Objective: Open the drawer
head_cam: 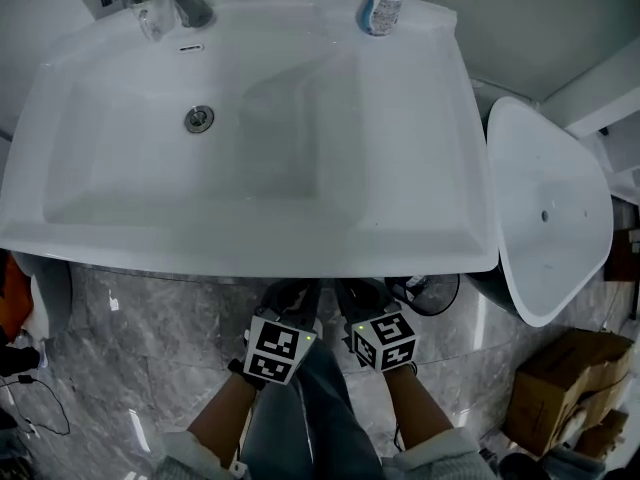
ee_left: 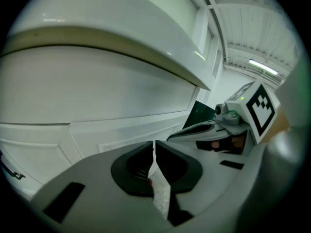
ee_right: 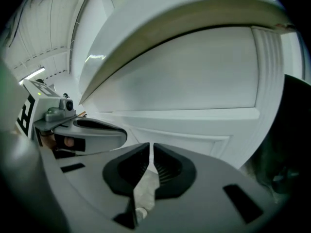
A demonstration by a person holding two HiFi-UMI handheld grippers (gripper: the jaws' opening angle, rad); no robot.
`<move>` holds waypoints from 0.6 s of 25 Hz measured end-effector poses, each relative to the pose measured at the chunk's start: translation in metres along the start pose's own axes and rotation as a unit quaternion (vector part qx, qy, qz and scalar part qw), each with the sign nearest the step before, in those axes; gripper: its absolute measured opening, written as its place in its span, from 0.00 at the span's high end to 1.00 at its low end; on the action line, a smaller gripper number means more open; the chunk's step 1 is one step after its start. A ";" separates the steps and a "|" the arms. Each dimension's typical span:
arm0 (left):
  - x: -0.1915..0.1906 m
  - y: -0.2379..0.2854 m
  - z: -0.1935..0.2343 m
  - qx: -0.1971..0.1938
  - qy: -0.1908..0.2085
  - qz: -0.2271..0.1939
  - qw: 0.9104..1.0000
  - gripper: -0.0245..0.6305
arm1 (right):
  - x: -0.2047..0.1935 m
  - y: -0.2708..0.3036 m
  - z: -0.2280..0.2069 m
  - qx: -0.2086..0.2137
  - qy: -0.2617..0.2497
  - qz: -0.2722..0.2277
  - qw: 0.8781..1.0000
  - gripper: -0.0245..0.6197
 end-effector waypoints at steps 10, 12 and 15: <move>-0.021 0.036 0.012 -0.020 0.034 0.037 0.999 0.81 | -0.015 0.030 -0.017 -0.006 -0.038 0.034 0.999 0.80; -0.026 0.043 0.014 -0.022 0.043 0.046 0.998 0.81 | -0.020 0.033 -0.020 -0.008 -0.045 0.041 0.998 0.80; -0.032 0.052 0.019 -0.022 0.058 0.059 0.996 0.79 | -0.024 0.040 -0.024 -0.011 -0.054 0.048 0.997 0.80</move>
Point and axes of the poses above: the fingertips, and each gripper's own axes: y forward along the fingers, z to its left, x out of its top, the point moved 6 cm from there along -y, backward along the fingers, and after that the axes turned 2 degrees about -x, right-handed, at the moved point
